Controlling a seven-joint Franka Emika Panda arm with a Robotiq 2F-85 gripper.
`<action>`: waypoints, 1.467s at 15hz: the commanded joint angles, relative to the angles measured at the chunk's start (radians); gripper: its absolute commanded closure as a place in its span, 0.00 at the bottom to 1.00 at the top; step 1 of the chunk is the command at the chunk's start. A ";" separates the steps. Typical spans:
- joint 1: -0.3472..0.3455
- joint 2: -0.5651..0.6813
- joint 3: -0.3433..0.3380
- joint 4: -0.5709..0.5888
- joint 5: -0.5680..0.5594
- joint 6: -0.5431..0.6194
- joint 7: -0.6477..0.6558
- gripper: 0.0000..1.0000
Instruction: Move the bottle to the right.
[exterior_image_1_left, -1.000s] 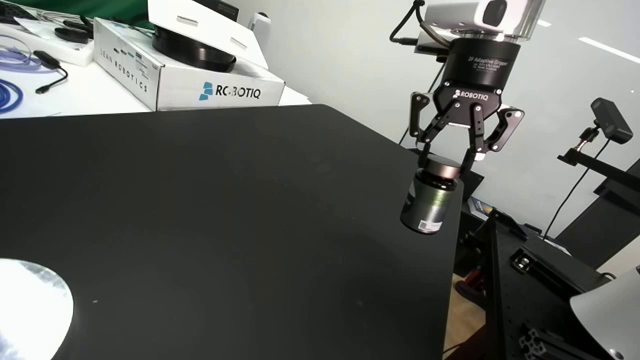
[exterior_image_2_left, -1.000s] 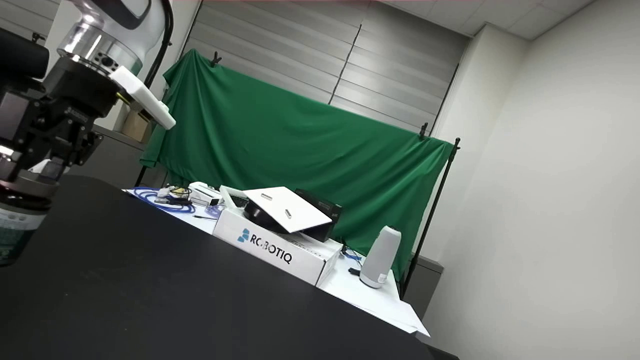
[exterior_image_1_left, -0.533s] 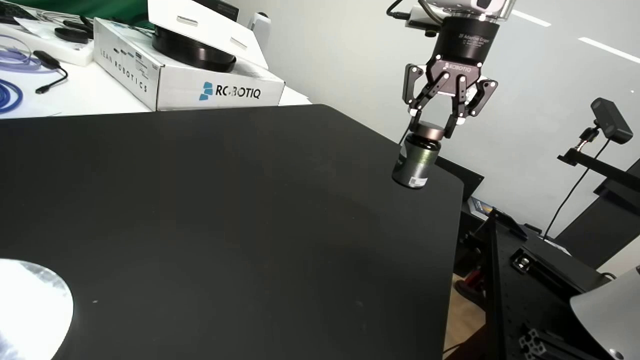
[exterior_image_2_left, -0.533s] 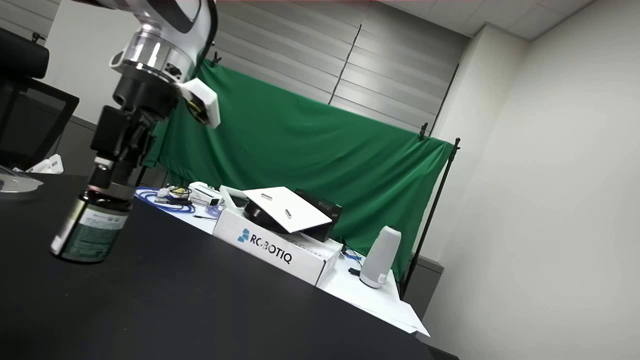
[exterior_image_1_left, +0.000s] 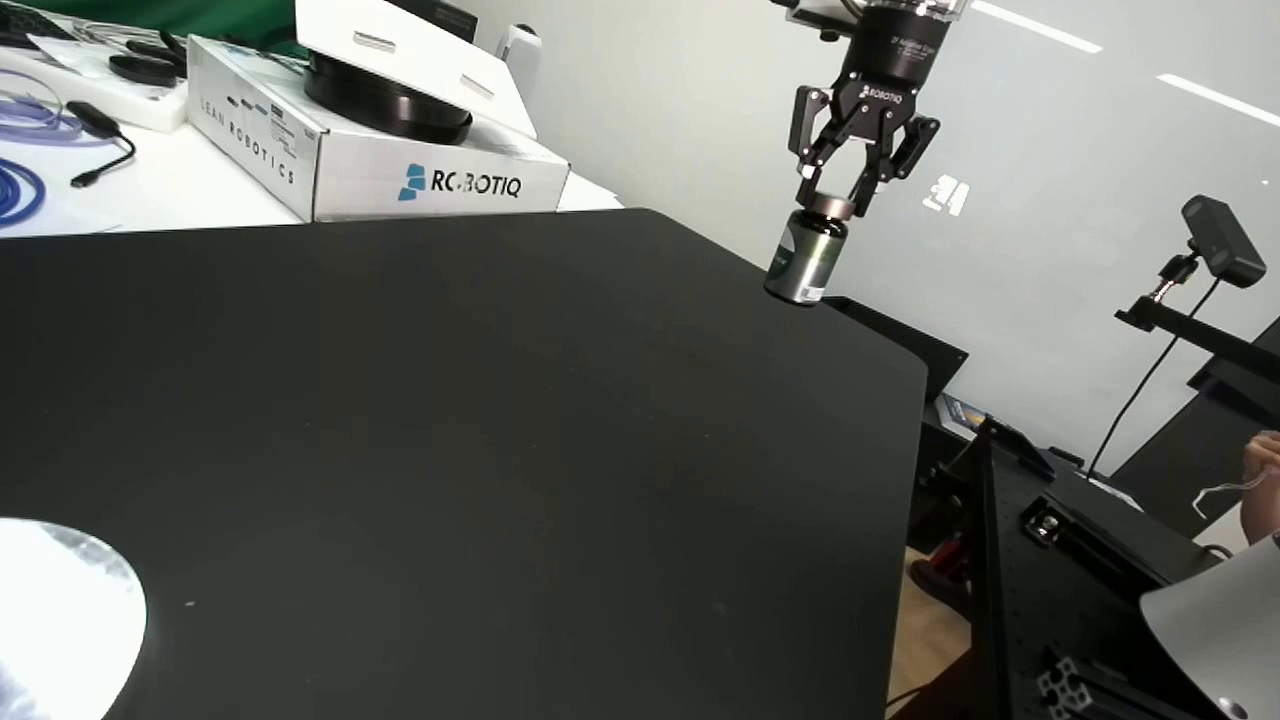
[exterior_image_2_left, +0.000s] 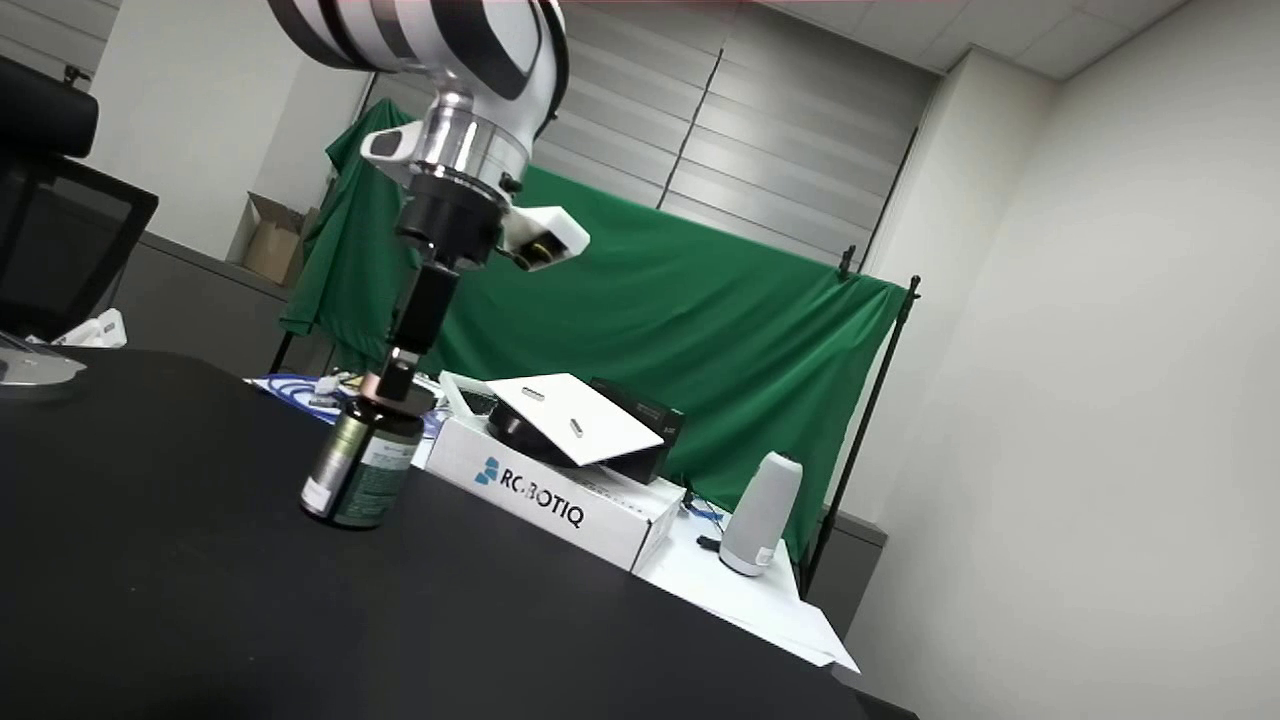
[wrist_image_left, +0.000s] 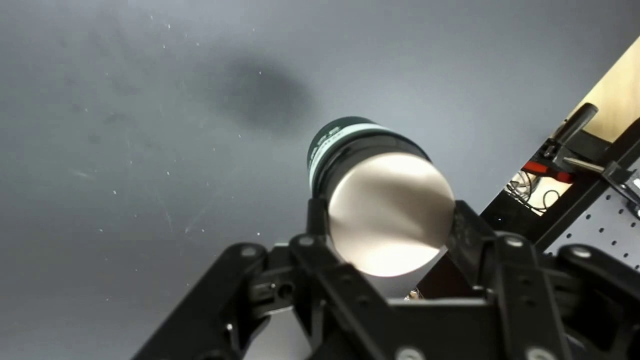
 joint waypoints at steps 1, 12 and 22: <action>-0.043 0.073 -0.017 0.077 0.050 0.061 0.013 0.64; -0.175 0.261 -0.054 0.137 0.162 0.294 0.079 0.64; -0.216 0.429 -0.058 0.228 0.120 0.280 0.232 0.64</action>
